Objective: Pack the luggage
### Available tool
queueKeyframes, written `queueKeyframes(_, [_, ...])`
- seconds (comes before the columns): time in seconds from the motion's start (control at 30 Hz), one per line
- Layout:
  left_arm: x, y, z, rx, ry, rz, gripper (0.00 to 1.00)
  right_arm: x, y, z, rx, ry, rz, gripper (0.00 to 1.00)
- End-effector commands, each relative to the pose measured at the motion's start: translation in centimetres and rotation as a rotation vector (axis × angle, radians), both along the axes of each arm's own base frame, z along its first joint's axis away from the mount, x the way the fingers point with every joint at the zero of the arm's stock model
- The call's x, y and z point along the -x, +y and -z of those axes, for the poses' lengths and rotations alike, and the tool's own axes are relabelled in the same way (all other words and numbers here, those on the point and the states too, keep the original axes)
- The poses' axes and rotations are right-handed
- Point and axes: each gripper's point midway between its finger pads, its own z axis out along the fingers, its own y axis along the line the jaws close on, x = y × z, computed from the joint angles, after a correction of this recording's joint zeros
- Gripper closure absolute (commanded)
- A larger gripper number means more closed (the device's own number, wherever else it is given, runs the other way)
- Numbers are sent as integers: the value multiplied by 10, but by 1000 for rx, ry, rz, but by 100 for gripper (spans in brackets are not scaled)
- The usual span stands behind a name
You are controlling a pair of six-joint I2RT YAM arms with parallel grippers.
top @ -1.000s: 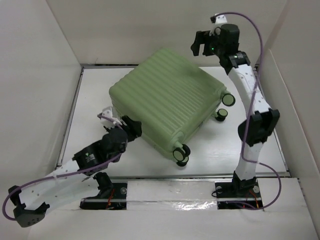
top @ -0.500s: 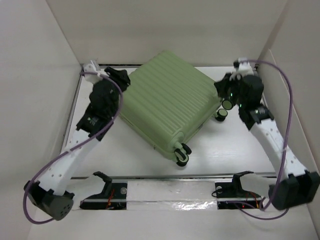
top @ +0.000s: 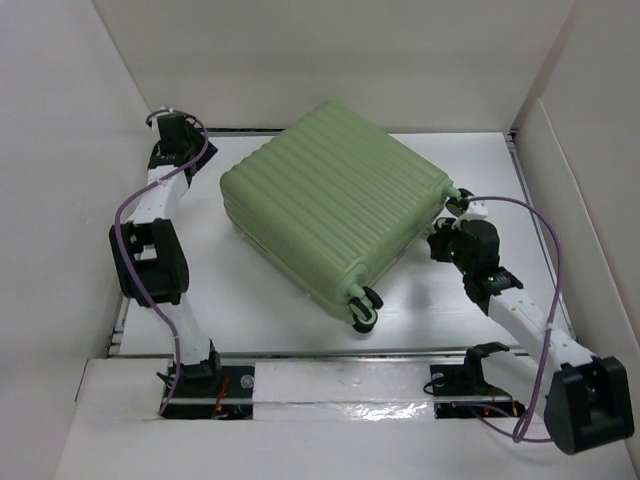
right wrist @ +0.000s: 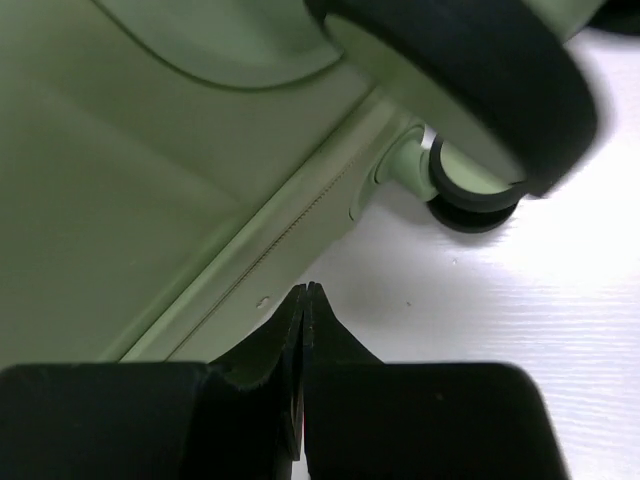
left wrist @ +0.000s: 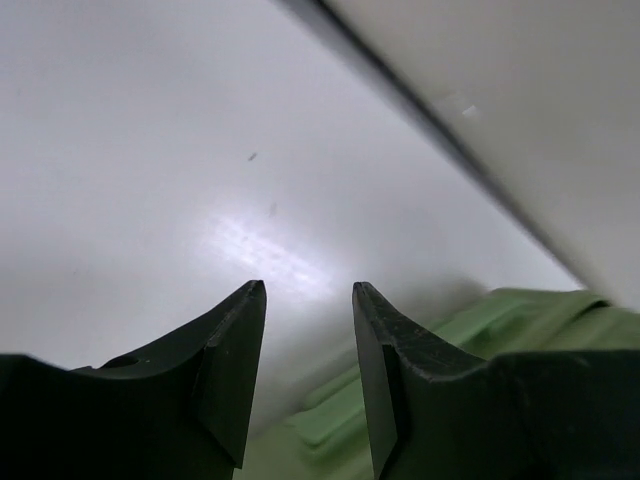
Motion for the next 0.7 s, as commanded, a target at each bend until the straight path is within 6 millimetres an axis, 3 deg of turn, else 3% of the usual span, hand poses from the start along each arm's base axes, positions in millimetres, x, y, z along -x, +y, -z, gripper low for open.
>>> queueKeyframes(0.0, [-4, -8, 8, -5, 45, 103, 63, -26, 16, -28, -55, -109, -24, 100])
queueKeyframes(0.03, [-6, -11, 14, 4, 61, 126, 62, -31, 19, -19, -54, -84, -31, 100])
queueKeyframes(0.13, [-8, -13, 49, 34, 128, 155, 63, -52, 28, -22, -67, -86, -36, 100])
queueKeyframes(0.23, [1, -33, 71, 89, 133, 183, 63, -71, 37, -31, -72, -100, -45, 100])
queueKeyframes(0.3, [10, -48, 69, 157, 104, 187, 64, -84, 41, -20, -63, -77, -47, 100])
queueKeyframes(0.33, [19, -59, 82, 175, 96, 193, 64, -94, 44, -26, -66, -95, -48, 100])
queueKeyframes(0.37, [25, -65, 82, 196, 80, 193, 64, -98, 53, -29, -82, -104, -89, 100])
queueKeyframes(0.4, [33, -77, 69, 229, 39, 196, 64, -104, 56, -19, -71, -79, -100, 100])
queueKeyframes(0.43, [48, -82, 85, 240, 45, 189, 64, -114, 60, -31, -73, -104, -115, 100])
queueKeyframes(0.47, [55, -87, 83, 238, 32, 187, 64, -119, 65, -33, -65, -105, -145, 100])
queueKeyframes(0.5, [66, -99, 68, 230, -5, 199, 64, -125, 69, -27, -58, -87, -159, 100])
queueKeyframes(0.53, [81, -98, 85, 211, 17, 167, 64, -131, 72, -30, -56, -91, -170, 100])
queueKeyframes(0.57, [90, -102, 84, 198, 11, 161, 64, -139, 85, -48, -59, -129, -227, 100])
queueKeyframes(0.6, [99, -105, 68, 189, -36, 161, 64, -144, 91, -51, -55, -135, -256, 100])
queueKeyframes(0.63, [119, -109, 88, 174, 3, 158, 64, -153, 105, -58, -43, -132, -308, 100])
queueKeyframes(0.67, [129, -111, 89, 167, -2, 158, 64, -152, 106, -40, -38, -78, -314, 100])
